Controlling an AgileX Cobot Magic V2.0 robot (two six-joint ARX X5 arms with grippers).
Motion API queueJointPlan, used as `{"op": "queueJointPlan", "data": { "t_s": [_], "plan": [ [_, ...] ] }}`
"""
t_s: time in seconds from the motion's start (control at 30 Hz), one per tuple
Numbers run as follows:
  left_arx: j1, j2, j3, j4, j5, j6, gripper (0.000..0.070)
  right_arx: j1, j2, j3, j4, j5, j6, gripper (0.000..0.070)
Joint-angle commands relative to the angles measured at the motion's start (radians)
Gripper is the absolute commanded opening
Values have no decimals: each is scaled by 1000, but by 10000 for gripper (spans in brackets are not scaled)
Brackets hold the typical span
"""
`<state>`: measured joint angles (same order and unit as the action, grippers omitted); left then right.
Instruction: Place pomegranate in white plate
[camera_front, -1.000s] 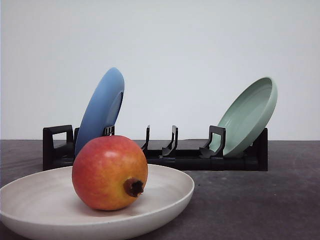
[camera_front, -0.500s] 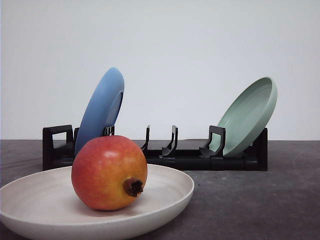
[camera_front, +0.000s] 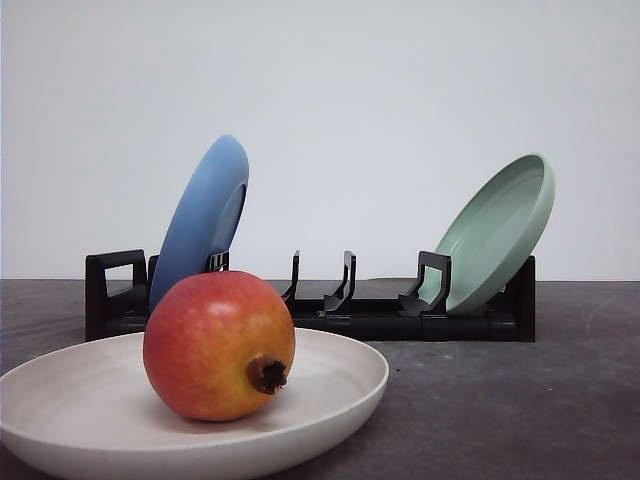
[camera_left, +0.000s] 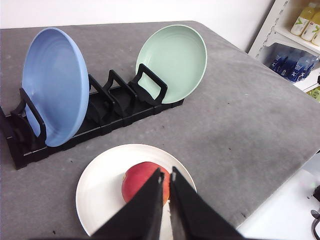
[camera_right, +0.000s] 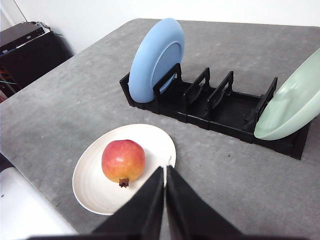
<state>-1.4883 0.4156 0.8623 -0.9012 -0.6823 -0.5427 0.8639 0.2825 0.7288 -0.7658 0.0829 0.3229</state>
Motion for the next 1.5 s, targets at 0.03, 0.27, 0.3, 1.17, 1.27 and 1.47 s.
{"op": "queueJointPlan", "data": {
  "t_s": [0.03,0.27,0.3,1.17,1.27,1.47],
  "plan": [
    [-15,2,6,4,-6,8,0,10,3,5,15,3,2,0],
    [-15,2,6,5,-7,9,0,10,3,5,18,3,2,0],
    [-16,-4,3,11,-8,9,0,10,3,5,19,4,2,0],
    [1320,-346,-731,669,672,656,0,10,3,5,18,4,2,0],
    [1388,-373,-772,670,686,655,0,10,3,5,18,4,2,0],
    [1423,-413,-835,695,686,657,0,10,3,5,19,4,2,0]
  ]
}}
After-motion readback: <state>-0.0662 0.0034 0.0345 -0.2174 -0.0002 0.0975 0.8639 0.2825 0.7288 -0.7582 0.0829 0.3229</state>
